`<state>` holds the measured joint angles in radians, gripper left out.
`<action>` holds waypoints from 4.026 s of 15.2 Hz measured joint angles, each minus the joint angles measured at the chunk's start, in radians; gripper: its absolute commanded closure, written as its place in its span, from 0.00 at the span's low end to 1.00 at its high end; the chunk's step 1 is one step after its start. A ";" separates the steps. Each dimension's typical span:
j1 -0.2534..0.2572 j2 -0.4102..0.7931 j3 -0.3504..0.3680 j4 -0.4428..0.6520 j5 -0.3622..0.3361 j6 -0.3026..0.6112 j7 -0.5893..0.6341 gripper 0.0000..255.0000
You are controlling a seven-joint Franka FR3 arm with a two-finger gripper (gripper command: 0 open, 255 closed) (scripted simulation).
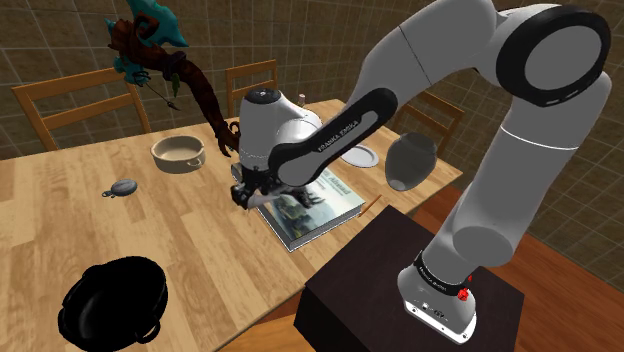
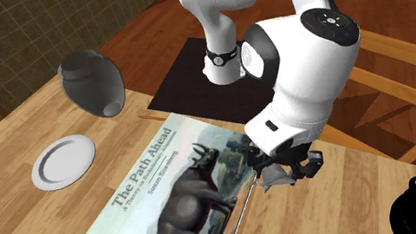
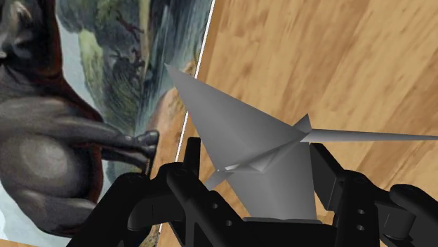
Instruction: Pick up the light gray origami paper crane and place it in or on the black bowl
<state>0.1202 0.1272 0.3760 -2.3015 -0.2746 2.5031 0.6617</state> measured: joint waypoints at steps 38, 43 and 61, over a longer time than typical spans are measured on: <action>0.564 0.714 0.049 1.218 -0.211 -0.624 0.415 1.00; 0.570 0.744 0.041 1.208 -0.221 -0.587 0.429 1.00; 0.569 0.781 0.030 1.177 -0.236 -0.521 0.446 0.00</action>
<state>0.6889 0.9082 0.4063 -1.1250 -0.5107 1.9825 1.1081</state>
